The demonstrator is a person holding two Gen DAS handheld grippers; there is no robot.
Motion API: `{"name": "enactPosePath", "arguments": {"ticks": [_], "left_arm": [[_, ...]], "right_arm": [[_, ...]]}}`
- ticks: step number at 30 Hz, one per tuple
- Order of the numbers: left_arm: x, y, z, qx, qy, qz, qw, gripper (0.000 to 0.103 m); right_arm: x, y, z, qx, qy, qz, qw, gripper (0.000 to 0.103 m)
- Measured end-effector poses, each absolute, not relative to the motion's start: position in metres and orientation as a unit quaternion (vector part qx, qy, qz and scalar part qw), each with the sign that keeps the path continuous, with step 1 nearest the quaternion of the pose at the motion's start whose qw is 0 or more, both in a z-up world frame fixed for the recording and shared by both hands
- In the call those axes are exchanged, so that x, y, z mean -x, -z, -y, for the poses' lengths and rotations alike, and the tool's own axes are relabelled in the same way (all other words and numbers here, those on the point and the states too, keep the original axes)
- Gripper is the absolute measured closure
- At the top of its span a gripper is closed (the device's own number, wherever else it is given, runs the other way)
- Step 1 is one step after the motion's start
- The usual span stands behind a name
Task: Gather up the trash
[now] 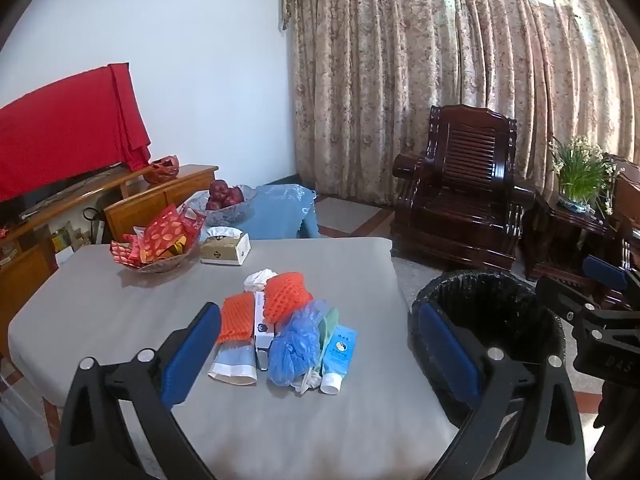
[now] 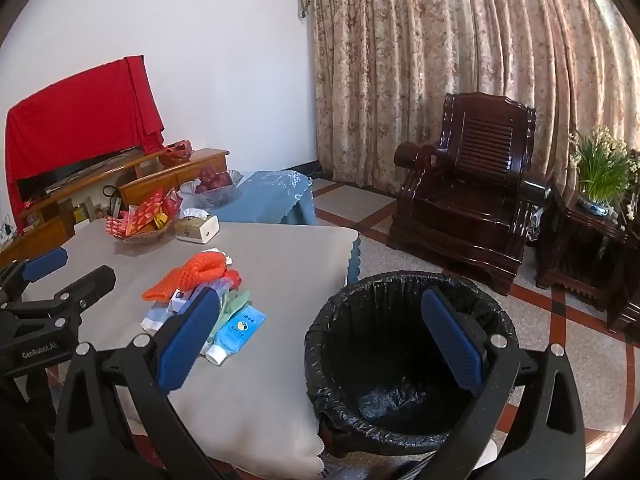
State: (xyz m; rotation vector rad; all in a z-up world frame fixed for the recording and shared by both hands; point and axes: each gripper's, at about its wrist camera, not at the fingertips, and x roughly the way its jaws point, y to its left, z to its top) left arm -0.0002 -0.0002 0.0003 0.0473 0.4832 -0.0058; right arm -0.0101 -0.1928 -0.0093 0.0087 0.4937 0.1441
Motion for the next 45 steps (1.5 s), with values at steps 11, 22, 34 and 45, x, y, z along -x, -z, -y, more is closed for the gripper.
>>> {"name": "enactPosePath", "arguments": {"ticks": [11,22,34,45], "left_arm": [[0.001,0.0,-0.002,-0.018,-0.004,-0.244,0.97,0.006],[0.001,0.001,-0.003,-0.018,-0.003,-0.243,0.97,0.006],[0.001,0.003,-0.002,-0.019,-0.004,-0.244,0.97,0.006],[0.001,0.004,-0.003,-0.018,-0.004,-0.245,0.969,0.006]], "right_arm": [[0.01,0.01,0.191,0.0,-0.071,-0.246,0.967,0.005],[0.01,0.009,0.192,-0.001,-0.071,-0.248,0.966,0.005],[0.007,0.011,0.196,0.0,-0.071,-0.249,0.966,0.005],[0.007,0.011,0.2,0.001,-0.071,-0.252,0.965,0.005]]}}
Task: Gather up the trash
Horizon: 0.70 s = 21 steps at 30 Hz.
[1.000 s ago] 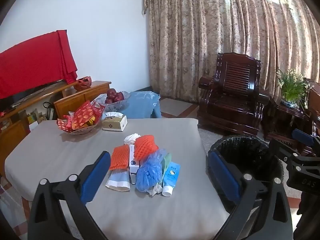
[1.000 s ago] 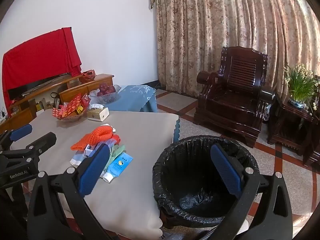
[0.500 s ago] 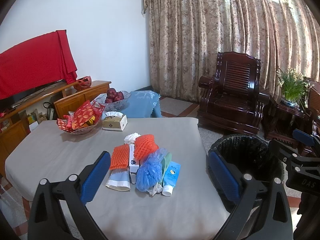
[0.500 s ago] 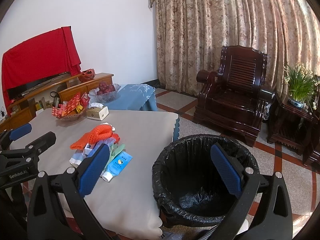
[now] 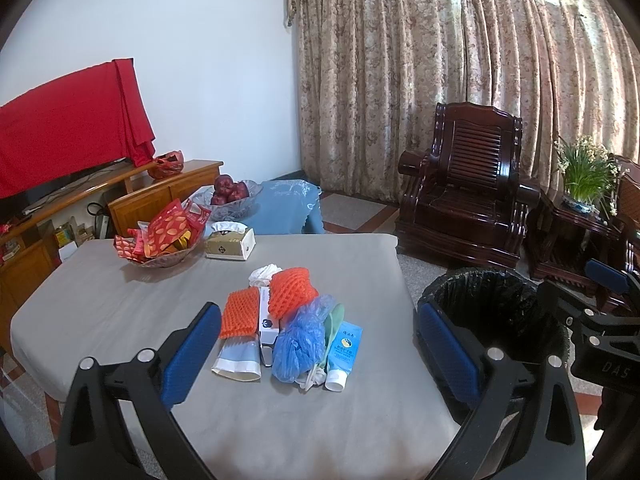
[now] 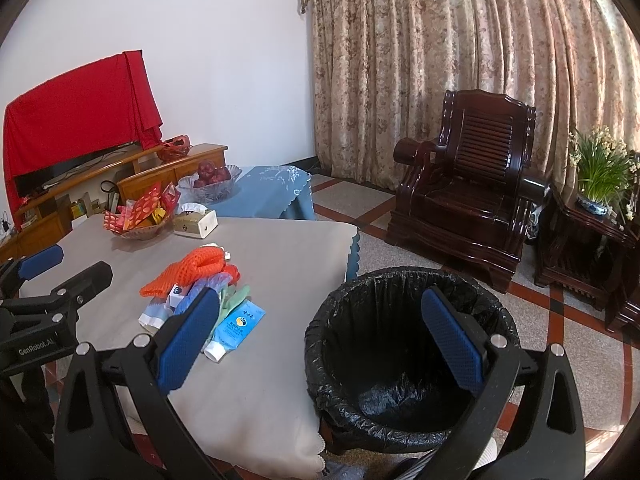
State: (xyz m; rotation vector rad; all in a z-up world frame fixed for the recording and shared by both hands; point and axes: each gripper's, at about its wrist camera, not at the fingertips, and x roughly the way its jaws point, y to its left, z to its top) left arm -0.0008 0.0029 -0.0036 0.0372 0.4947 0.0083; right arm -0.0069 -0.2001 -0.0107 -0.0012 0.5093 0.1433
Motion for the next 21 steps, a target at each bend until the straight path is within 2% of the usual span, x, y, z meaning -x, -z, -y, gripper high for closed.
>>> {"name": "enactPosePath", "arguments": {"ticks": [21], "left_arm": [[0.0,0.0051,-0.0037,-0.018,-0.005,-0.247,0.969,0.006]], "right_arm": [[0.005,0.0158,0.1934,0.001,-0.07,-0.253,0.965,0.005]]}}
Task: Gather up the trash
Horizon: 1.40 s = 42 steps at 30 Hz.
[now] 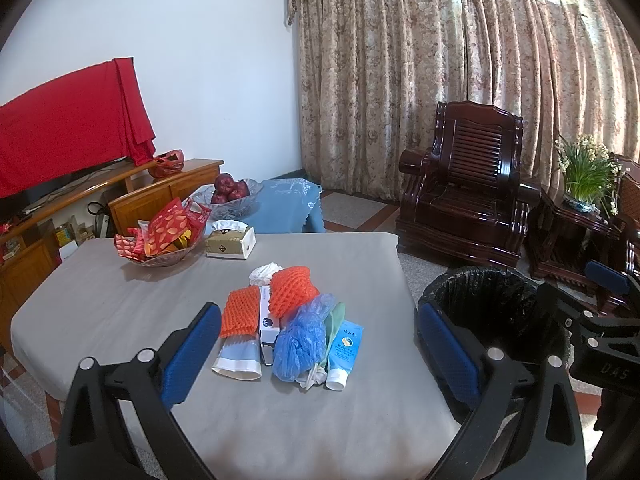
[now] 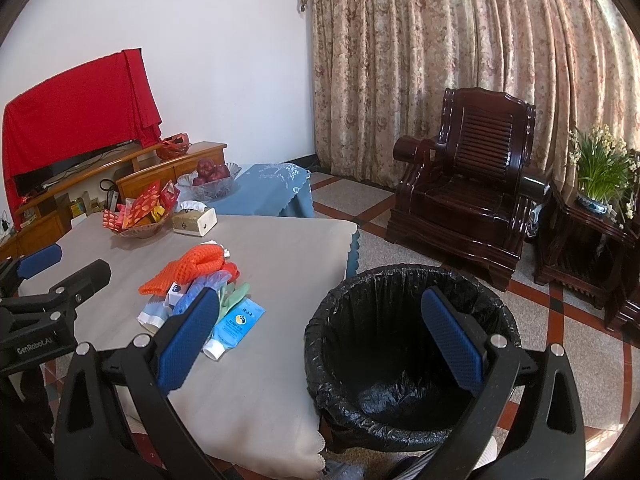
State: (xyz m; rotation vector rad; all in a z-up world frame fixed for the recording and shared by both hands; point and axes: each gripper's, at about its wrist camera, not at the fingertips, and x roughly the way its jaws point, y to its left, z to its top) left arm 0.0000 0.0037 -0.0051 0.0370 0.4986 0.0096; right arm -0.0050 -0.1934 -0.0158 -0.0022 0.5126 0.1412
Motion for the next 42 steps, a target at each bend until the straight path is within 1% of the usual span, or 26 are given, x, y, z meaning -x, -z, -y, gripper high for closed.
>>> {"name": "enactPosePath", "arguments": {"ticks": [9,11,23,28,42], "left_arm": [[0.0,0.005,-0.004,-0.019,-0.004,-0.247,0.969,0.006],[-0.001,0.005,-0.004,-0.019,-0.005,-0.247,0.969,0.006],[-0.002,0.009,-0.005,-0.017,-0.005,-0.249,0.968,0.006],[-0.004,0.022,-0.01,-0.012,-0.007,-0.253,0.967,0.006],[-0.014,0.023,-0.029,0.009,-0.018,-0.272,0.962,0.006]], "right_arm": [[0.005,0.016,0.194,0.001,-0.07,-0.255,0.964,0.005],[0.006,0.029,0.195,0.002,-0.069,-0.255,0.964,0.005],[0.005,0.034,0.196,0.003,-0.07,-0.259,0.963,0.005],[0.0,0.033,0.189,0.005,-0.071,-0.263,0.962,0.005],[-0.02,0.032,0.161,0.017,-0.086,-0.279,0.956,0.005]]}}
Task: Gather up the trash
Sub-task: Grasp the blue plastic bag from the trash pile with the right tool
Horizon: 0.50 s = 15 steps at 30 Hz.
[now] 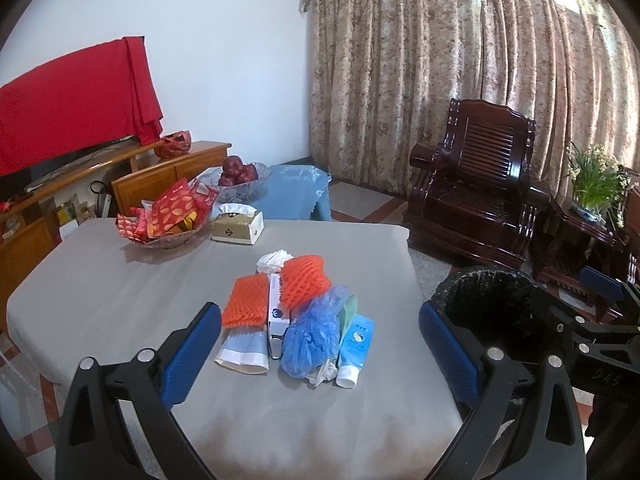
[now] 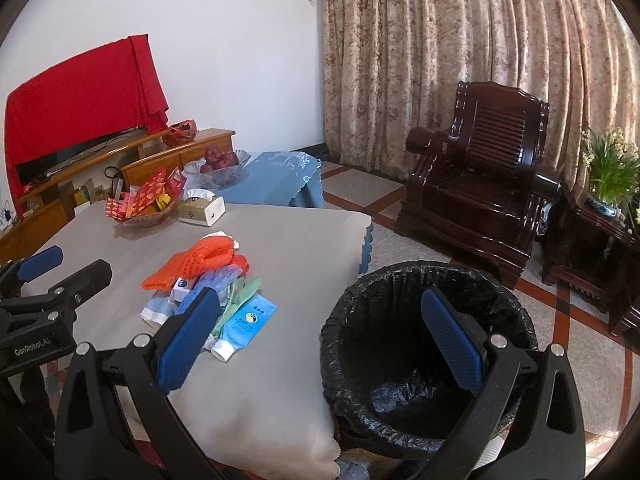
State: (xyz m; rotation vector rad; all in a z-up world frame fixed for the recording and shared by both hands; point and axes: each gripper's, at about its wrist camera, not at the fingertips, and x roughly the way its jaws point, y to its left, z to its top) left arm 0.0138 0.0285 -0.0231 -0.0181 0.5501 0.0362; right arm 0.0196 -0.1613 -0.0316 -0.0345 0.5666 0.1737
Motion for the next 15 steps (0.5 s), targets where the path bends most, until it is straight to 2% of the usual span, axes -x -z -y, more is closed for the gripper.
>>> {"name": "enactPosePath", "arguments": {"ticks": [8,15], "left_arm": [[-0.035,0.035,-0.069,-0.005,-0.059,-0.266,0.962,0.006],[-0.059,0.08,-0.121,-0.012,-0.089,-0.295,0.951,0.006]], "right_arm": [[-0.049,0.047,0.132,0.03,-0.109,-0.282,0.953,0.005],[-0.081,0.093,0.09,0.036,-0.154,-0.315,0.936,0.005]]}}
